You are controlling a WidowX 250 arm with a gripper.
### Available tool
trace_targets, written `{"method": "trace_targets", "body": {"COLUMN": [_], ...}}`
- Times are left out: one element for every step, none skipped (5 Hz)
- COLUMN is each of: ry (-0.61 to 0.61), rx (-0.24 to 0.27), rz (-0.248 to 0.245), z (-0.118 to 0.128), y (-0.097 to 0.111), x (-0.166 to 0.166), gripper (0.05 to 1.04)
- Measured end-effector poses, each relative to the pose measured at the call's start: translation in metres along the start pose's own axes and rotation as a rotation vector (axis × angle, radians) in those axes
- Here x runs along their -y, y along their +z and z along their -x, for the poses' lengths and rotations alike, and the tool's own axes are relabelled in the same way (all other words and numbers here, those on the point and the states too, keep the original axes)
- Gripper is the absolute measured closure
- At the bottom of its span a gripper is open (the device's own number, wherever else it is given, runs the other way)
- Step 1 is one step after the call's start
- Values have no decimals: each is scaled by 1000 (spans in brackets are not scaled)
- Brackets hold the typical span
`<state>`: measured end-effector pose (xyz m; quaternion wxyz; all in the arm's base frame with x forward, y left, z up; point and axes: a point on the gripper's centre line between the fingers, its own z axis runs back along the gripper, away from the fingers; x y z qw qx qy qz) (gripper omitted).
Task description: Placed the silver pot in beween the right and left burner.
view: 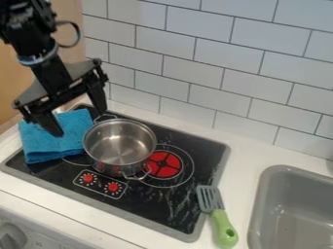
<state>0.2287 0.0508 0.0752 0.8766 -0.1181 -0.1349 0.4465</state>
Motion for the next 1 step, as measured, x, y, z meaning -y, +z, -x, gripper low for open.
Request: {"method": "trace_targets", "body": {"ry": [1], "rx": [-2], "rz": [0], "z": [1], "y": [0], "x": [0], "gripper": [85]}}
